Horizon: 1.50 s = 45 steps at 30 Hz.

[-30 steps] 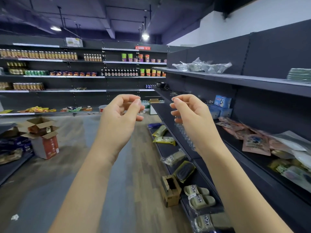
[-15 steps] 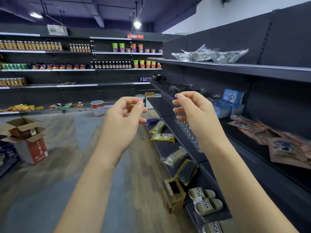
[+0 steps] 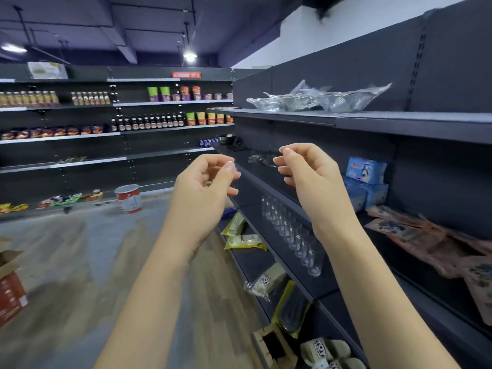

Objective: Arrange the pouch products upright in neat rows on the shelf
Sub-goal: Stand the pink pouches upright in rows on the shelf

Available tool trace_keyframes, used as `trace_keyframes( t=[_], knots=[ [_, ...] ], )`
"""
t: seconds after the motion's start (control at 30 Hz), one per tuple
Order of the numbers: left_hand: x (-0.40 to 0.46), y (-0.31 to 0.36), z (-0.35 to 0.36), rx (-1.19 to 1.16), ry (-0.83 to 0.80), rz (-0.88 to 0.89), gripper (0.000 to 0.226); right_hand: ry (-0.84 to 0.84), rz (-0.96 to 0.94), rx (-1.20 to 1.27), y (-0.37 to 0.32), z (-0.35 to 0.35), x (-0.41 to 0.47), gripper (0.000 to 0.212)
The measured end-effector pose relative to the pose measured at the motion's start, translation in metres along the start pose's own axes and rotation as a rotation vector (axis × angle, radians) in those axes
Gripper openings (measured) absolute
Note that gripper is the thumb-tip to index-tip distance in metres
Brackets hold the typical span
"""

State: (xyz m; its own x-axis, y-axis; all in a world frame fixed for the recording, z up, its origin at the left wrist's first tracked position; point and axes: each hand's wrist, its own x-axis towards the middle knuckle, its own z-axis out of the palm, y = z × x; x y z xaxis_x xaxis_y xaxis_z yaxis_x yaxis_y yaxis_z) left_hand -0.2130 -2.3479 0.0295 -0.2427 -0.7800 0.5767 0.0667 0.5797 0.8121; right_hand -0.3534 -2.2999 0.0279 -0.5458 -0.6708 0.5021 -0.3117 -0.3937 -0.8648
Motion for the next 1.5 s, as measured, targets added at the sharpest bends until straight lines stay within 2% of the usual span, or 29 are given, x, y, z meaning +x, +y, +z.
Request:
trace_keyframes(
  t=[0.43,0.8,1.1,1.5],
  knots=[
    [0.068,-0.077,0.141,-0.211,-0.304,-0.071,0.014,0.319,0.104,-0.198,0.072,-0.099,0.055,0.016],
    [0.143,-0.117,0.254,-0.38,-0.634,-0.025,0.015,0.684,0.098,-0.369,0.113,-0.15,0.118,0.018],
    [0.201,-0.145,0.309,-0.451,-0.825,-0.009,0.012,0.798,0.158,-0.47,0.143,-0.155,0.167,0.018],
    [0.213,-0.185,0.34,-0.548,-1.033,-0.106,0.014,0.923,0.232,-0.496,0.174,-0.148,0.169,0.021]
  ],
)
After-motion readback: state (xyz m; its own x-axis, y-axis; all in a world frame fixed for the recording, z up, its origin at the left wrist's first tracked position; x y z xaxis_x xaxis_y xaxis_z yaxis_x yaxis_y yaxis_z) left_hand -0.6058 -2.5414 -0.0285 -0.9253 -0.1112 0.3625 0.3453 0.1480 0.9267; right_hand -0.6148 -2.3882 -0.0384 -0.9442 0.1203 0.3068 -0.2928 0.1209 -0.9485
